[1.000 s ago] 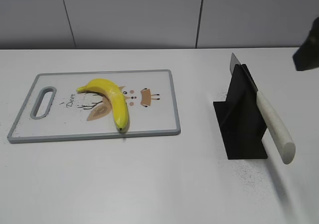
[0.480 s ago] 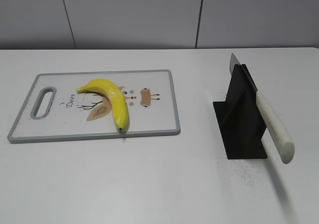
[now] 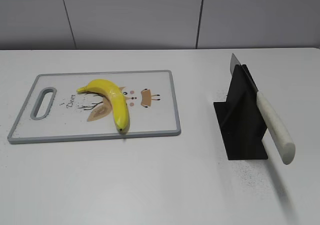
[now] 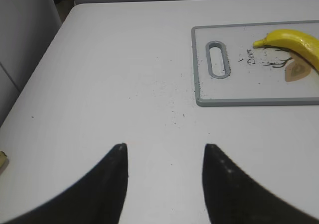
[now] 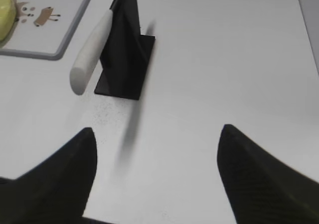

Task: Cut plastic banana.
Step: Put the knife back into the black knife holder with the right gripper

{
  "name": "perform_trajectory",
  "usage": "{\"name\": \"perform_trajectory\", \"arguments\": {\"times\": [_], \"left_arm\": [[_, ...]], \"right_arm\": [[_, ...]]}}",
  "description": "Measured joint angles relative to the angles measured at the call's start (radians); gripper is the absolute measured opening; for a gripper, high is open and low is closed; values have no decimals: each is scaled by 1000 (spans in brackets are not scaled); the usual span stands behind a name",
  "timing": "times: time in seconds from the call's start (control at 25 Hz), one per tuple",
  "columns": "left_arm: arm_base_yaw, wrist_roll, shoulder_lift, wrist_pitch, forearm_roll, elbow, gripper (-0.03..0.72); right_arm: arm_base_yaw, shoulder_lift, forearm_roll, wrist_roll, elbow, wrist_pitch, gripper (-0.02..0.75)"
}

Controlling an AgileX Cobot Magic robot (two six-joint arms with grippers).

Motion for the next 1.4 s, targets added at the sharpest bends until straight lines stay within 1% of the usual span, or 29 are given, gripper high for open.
{"name": "perform_trajectory", "arguments": {"times": [0.04, 0.12, 0.2, 0.28, 0.76, 0.84, 1.08, 1.2, 1.28, 1.4], "left_arm": [[0, 0, 0, 0, 0, 0, 472], [0, 0, 0, 0, 0, 0, 471], [0, 0, 0, -1, 0, 0, 471], [0, 0, 0, -1, 0, 0, 471], [0, 0, 0, -1, -6, 0, 444], [0, 0, 0, -1, -6, 0, 440], [0, 0, 0, -1, -6, 0, 440], [0, 0, 0, -1, -6, 0, 440], [0, 0, 0, -1, -6, 0, 438], [0, 0, 0, -1, -6, 0, 438]], "right_arm": [[0, -21, 31, -56, 10, 0, 596], [0, -42, 135, -181, 14, -1, 596], [0, -47, 194, -258, 14, -4, 594], [0, -49, 208, -284, 14, -6, 593], [-6, -49, 196, -301, 14, -7, 592], [-35, -49, 196, -302, 14, -7, 592], [-214, -49, 196, -302, 14, -7, 592], [-283, -49, 196, -302, 14, -7, 592], [-314, -49, 196, -302, 14, -7, 592], [-331, -49, 196, -302, 14, -7, 588]]}}
